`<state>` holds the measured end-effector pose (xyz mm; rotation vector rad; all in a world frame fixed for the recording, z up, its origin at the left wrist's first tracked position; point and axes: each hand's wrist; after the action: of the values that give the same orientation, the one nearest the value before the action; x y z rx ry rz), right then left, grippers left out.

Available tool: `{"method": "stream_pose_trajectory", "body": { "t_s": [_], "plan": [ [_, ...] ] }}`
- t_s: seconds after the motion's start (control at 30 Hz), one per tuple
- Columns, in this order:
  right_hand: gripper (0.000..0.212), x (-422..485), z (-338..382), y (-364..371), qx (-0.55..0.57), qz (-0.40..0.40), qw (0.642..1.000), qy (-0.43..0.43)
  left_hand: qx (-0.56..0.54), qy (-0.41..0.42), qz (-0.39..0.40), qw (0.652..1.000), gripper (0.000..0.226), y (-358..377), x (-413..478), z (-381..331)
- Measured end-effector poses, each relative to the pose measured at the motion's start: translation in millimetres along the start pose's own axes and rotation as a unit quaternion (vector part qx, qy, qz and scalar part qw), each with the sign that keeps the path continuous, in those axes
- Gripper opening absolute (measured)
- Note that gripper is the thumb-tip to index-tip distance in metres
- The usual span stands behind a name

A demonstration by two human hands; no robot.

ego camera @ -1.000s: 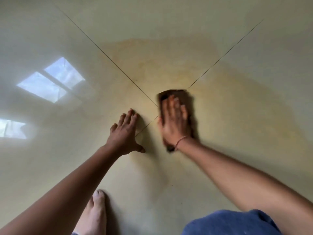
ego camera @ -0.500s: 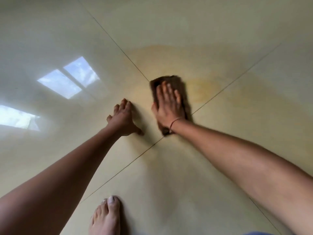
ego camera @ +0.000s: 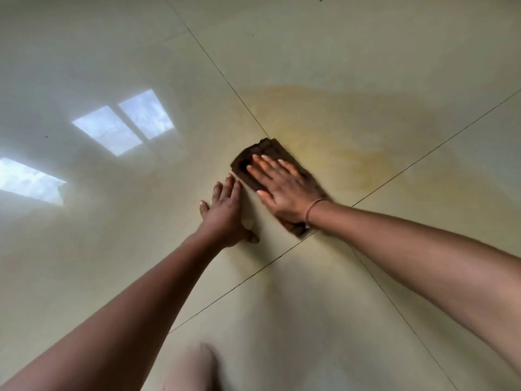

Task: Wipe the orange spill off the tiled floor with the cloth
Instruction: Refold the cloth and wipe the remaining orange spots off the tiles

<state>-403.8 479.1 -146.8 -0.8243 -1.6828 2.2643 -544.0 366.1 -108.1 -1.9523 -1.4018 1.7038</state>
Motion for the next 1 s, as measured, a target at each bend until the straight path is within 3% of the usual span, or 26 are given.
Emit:
{"method": "stream_pose_trajectory", "body": {
  "t_s": [0.07, 0.13, 0.17, 0.23, 0.33, 0.37, 0.4, 0.47, 0.5, 0.63, 0.67, 0.77, 0.8, 0.9, 0.93, 1.0],
  "plan": [
    [0.068, -12.0, -48.6, -8.5, 0.016, -0.029, 0.993, 0.109, 0.005, -0.011, 0.003, 1.000, 0.135, -1.9, 0.2, -3.3],
    [0.070, -36.8, -87.4, -8.6, 0.075, -0.074, 0.948, 0.300, 0.015, -0.014, -0.010, 1.000, 0.135, -0.9, 0.2, -14.6],
    [0.070, -51.4, -85.6, -2.8, 0.094, -0.094, 0.927, 0.350, 0.029, -0.002, -0.020, 0.999, 0.134, -1.3, 0.3, -24.4],
    [0.068, -90.5, -60.2, 18.2, 0.102, -0.097, 0.937, 0.320, 0.048, 0.054, -0.021, 0.997, 0.132, 1.6, 3.9, -58.7],
    [0.066, -148.9, -77.5, 31.6, 0.041, -0.017, 0.991, 0.123, 0.045, 0.116, 0.020, 0.992, 0.128, 10.5, 9.3, -120.1],
    [0.068, -161.1, -110.1, 27.2, 0.020, -0.028, 0.989, 0.141, 0.057, 0.137, 0.036, 0.988, 0.126, 16.6, 12.0, -141.6],
    [0.072, -169.9, -142.5, 18.8, 0.043, -0.047, 0.972, 0.227, 0.072, 0.157, 0.044, 0.984, 0.124, 23.5, 14.5, -157.5],
    [0.073, -200.0, -187.7, 17.0, 0.111, -0.096, 0.872, 0.467, 0.112, 0.200, 0.058, 0.972, 0.124, 40.2, 19.2, -192.2],
    [0.069, -212.3, -182.5, 23.0, 0.129, -0.105, 0.848, 0.503, 0.126, 0.213, 0.063, 0.967, 0.125, 44.1, 22.2, -203.9],
    [0.066, -325.3, -116.6, 77.4, 0.093, -0.083, 0.897, 0.425, 0.191, 0.264, 0.102, 0.940, 0.133, 77.6, 18.3, -268.9],
    [0.067, -348.6, -123.2, 84.6, 0.103, -0.079, 0.888, 0.442, 0.202, 0.276, 0.112, 0.933, 0.134, 88.8, 13.5, -280.8],
    [0.074, -373.2, -154.8, 82.8, 0.145, -0.118, 0.772, 0.607, 0.238, 0.323, 0.125, 0.907, 0.134, 128.6, -0.2, -312.8],
    [0.073, -372.1, -150.7, 85.2, 0.141, -0.123, 0.766, 0.615, 0.254, 0.332, 0.123, 0.900, 0.134, 138.4, -3.8, -319.0],
    [0.066, -409.4, -94.5, 111.7, 0.113, -0.093, 0.834, 0.532, 0.292, 0.337, 0.113, 0.888, 0.136, 156.6, -9.0, -328.5],
    [0.067, -442.0, -80.6, 122.3, 0.117, -0.086, 0.835, 0.530, 0.295, 0.333, 0.112, 0.888, 0.137, 161.8, -11.3, -332.1],
    [0.072, -488.1, -90.0, 133.6, 0.136, -0.103, 0.780, 0.602, 0.298, 0.319, 0.113, 0.893, 0.141, 163.8, -10.6, -331.5]
  ]
}}
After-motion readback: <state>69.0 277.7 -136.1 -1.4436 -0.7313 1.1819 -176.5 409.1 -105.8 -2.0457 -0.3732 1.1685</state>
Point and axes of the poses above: each hand's wrist, its own x-axis towards the middle knuckle, its own y-axis out of the palm, z = x × y, and after that the axes turned 9 degrees about z, right-handed
